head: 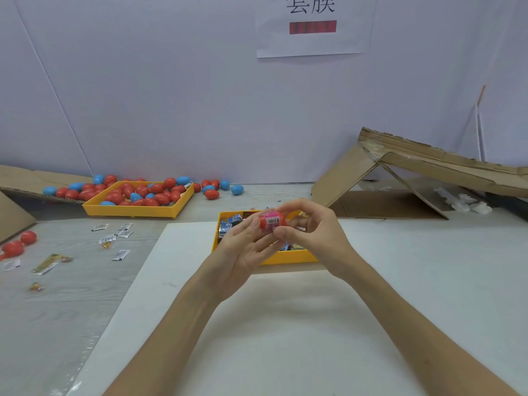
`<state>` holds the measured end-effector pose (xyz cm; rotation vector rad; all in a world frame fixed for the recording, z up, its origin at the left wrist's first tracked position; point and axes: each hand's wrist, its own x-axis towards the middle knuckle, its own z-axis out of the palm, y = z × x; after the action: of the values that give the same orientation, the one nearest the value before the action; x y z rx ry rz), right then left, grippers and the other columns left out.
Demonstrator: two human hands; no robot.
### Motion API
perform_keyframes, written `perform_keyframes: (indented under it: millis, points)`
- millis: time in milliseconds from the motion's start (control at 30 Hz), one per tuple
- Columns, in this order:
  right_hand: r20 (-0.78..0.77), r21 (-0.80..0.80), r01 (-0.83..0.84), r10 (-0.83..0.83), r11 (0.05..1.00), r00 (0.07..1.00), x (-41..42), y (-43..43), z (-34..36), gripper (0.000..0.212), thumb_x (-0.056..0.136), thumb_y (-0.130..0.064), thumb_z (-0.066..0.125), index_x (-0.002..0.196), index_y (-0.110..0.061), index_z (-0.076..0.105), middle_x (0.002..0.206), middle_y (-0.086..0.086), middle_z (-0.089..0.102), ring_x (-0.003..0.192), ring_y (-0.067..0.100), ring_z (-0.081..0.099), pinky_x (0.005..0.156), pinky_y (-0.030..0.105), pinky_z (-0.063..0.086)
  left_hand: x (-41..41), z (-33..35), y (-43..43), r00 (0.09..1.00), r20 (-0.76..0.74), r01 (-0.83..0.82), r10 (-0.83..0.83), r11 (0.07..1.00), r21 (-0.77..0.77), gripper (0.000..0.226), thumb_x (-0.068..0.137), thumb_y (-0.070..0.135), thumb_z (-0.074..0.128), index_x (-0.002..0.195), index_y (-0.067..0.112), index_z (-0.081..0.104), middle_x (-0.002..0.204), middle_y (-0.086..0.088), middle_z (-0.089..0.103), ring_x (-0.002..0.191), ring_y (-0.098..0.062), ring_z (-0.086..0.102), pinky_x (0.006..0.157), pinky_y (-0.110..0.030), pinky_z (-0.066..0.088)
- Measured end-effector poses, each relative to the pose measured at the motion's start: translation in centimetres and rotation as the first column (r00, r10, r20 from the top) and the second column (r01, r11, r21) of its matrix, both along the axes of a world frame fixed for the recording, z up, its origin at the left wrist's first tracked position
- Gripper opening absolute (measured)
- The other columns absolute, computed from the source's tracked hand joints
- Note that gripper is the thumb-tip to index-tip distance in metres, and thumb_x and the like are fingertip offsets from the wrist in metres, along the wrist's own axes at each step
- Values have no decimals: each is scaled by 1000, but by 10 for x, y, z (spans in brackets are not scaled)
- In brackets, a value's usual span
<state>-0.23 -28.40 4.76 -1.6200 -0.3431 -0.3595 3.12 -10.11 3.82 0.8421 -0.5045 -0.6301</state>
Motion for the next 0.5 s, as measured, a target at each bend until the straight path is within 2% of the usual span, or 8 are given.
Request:
perform_keyframes:
  millis: [100, 200, 300, 367, 433, 500]
  points:
    - [28, -2, 16, -15, 1000, 999, 1, 4, -1, 33, 69, -26, 83, 97, -14, 72, 84, -9, 71, 76, 14, 65, 70, 28, 55, 0, -1, 0, 1000, -25, -4, 4, 1000, -6, 40, 103, 27, 51, 139, 9, 53, 139, -21, 60, 131, -30, 57, 97, -31, 54]
    - [40, 32, -26, 25, 999, 999, 2, 1, -2, 26, 69, -20, 81, 93, -15, 71, 81, -13, 69, 77, 9, 65, 70, 25, 55, 0, -2, 0, 999, -49, -24, 24, 1000, -9, 40, 99, 27, 54, 136, 12, 55, 135, -18, 64, 128, -30, 60, 94, -31, 55]
    - [50, 29, -59, 58, 998, 997, 2, -1, -1, 22, 73, -18, 80, 94, -19, 74, 87, -8, 71, 84, 14, 67, 72, 24, 55, -2, -1, -1, 998, -44, -37, 36, 999, -4, 44, 95, 29, 63, 135, 13, 55, 131, -16, 66, 125, -30, 62, 92, -31, 56]
    - [44, 19, -70, 69, 997, 997, 1, -4, -1, 22, 79, -19, 79, 101, -18, 75, 94, -2, 73, 88, 17, 68, 74, 27, 56, -2, 0, 0, 998, -31, -50, 50, 999, -16, 59, 83, 31, 82, 133, 13, 56, 129, -16, 68, 124, -32, 63, 91, -32, 56]
    - [8, 50, -127, 127, 991, 992, 0, -6, 1, 20, 89, -24, 75, 108, -17, 75, 98, 1, 73, 89, 19, 67, 76, 30, 56, -2, 2, 2, 997, 28, -70, 70, 998, -9, 69, 72, 32, 90, 130, 13, 59, 126, -15, 69, 122, -35, 64, 91, -32, 57]
    - [-47, 133, -172, 179, 976, 983, -1, -6, 3, 25, 88, -35, 74, 106, -18, 76, 93, 1, 72, 86, 23, 65, 77, 35, 56, -2, 5, 3, 988, 119, -104, 99, 994, 37, 68, 72, 29, 91, 129, 13, 58, 122, -14, 70, 119, -37, 65, 91, -32, 57]
